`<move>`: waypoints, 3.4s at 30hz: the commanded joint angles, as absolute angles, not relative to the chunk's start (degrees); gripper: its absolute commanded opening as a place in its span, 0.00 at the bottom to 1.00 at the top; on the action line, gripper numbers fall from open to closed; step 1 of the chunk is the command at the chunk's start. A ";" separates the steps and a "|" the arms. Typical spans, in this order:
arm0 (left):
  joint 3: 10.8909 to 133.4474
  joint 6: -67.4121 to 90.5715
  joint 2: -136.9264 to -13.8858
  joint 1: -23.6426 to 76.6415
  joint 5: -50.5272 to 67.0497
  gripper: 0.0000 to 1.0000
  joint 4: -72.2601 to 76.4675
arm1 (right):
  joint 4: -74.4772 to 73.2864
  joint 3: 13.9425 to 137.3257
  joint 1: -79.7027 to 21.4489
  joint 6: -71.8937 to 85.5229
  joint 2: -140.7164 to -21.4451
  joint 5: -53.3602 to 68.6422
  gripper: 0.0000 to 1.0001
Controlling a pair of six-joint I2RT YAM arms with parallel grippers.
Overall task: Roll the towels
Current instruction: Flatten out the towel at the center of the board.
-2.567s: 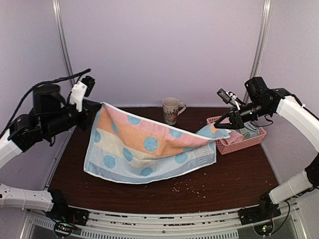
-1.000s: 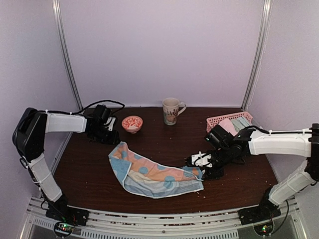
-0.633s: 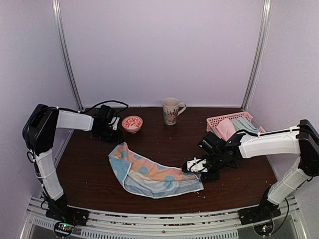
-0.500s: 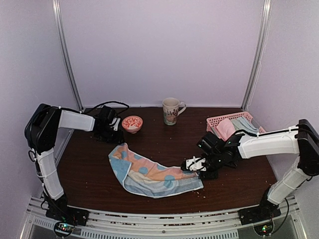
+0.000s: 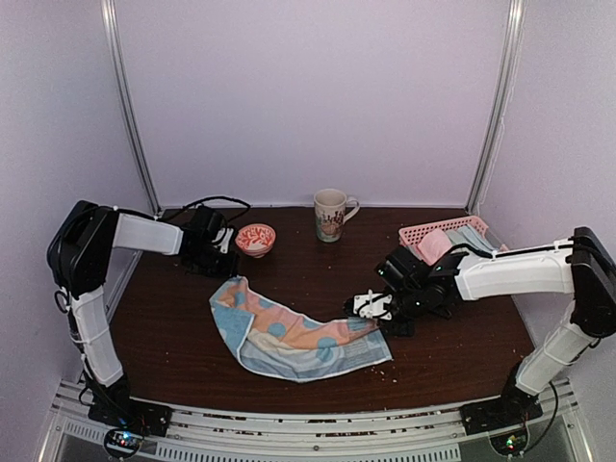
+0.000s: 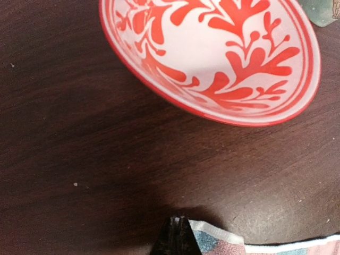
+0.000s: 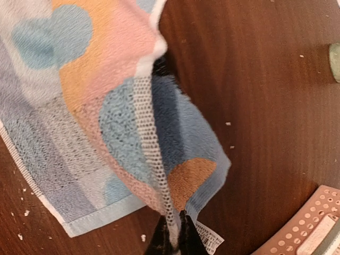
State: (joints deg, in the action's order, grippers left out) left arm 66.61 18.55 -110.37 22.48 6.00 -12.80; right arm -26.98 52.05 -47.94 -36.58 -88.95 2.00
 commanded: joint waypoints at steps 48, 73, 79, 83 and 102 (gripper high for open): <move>68.69 35.88 -110.28 33.60 16.24 0.49 4.17 | -41.84 68.60 -30.67 -29.18 -73.32 21.50 0.03; 84.46 34.78 -124.83 34.99 31.17 0.21 -4.75 | -40.09 67.69 -30.67 -29.59 -76.19 20.06 0.05; 84.77 33.90 -120.98 34.91 28.12 0.00 -5.97 | -40.01 68.21 -30.67 -28.30 -75.76 15.17 0.04; 82.07 32.22 -111.55 33.73 23.86 0.00 -7.90 | -38.29 69.95 -30.27 -26.66 -75.62 8.68 0.01; 61.92 30.85 -54.84 31.76 9.05 0.00 -22.06 | -40.72 79.04 -27.86 -24.62 -65.68 22.25 0.02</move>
